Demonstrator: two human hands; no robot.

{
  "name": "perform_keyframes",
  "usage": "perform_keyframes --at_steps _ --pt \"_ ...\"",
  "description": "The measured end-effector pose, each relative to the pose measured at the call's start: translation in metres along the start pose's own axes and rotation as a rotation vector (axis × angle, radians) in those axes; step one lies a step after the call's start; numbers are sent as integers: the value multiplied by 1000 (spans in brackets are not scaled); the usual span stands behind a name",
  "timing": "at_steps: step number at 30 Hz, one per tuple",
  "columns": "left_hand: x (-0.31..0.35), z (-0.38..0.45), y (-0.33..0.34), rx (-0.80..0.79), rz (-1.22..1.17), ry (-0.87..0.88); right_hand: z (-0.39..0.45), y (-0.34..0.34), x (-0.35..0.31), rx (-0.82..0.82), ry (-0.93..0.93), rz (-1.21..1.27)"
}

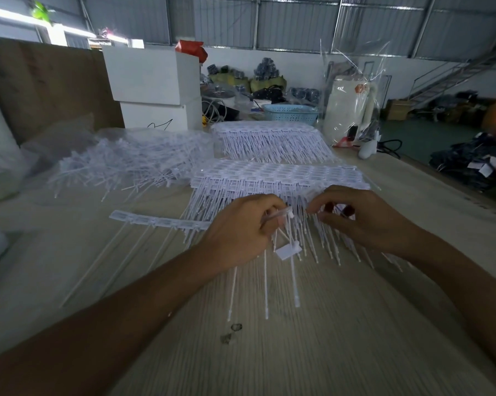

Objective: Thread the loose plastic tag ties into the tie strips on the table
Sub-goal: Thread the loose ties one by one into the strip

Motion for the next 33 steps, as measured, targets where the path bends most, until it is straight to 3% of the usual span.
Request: perform_keyframes --at_steps 5,9,18,22,28,33 --pt "1 0 -8 32 -4 -45 -1 37 -13 -207 -37 -59" --pt "4 -3 -7 -15 1 -63 1 46 -13 -168 -66 -70" --pt "9 -1 1 -67 -18 63 1 13 -9 -9 135 570" --pt "11 1 -2 2 -109 70 2 14 -14 39 166 704" --pt "13 3 -11 108 -233 40 1 22 -20 -41 162 886" --pt "14 4 -13 132 -222 37 -1 16 -34 105 5 468"
Point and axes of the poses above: each hand's wrist, its own z-axis towards the middle knuckle, its own y-axis out of the palm, x = y × z, the point moved 6 cm from there along z, towards the middle knuckle, and after that the axes turned 12 degrees about y, right-handed, at the moved point
